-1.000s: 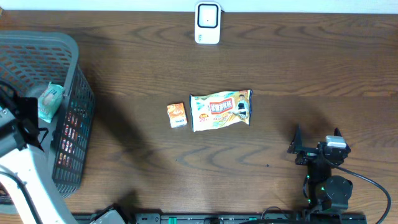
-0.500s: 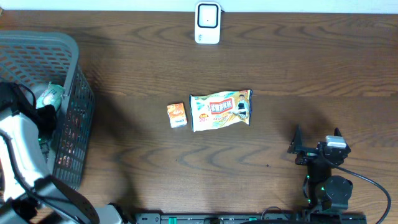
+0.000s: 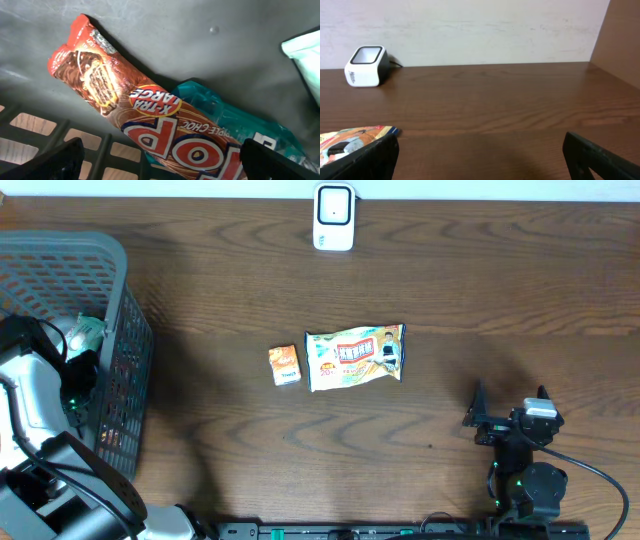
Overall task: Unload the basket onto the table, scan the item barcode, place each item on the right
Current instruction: 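Move the left gripper back into the basket and grasp the TOP wafer bar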
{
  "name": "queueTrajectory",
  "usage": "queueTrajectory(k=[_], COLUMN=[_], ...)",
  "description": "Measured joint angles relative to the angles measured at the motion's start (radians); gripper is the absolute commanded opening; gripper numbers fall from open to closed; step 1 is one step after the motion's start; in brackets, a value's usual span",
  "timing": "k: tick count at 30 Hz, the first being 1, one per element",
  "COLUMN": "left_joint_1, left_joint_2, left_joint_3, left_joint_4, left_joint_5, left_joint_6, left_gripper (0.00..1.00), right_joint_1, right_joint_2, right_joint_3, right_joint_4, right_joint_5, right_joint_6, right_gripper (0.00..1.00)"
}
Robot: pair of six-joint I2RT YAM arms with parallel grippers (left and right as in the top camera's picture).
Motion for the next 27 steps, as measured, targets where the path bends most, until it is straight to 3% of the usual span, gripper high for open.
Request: queueTrajectory(k=[11,24,26,27], left_joint_1=[0.000,0.008,0.009,0.009], left_joint_2=[0.008,0.218,0.233,0.240], left_joint_3=[0.000,0.038,0.053,0.058], left_joint_4=[0.012,0.030,0.027,0.028], left_joint_5=[-0.005,0.054,0.075,0.081], left_joint_6=[-0.016,-0.036,-0.038,-0.042], left_gripper=[0.99,1.00,0.90,0.75], right_joint_1=[0.000,0.000,0.000,0.000], right_joint_2=[0.000,0.000,0.000,0.000], right_joint_3=[0.000,0.000,0.000,0.000], right_joint_4=[0.000,0.000,0.000,0.000], right_joint_5=[0.000,0.000,0.000,0.000], right_joint_6=[0.000,0.000,0.000,0.000], right_gripper=[0.99,0.99,0.99,0.99])
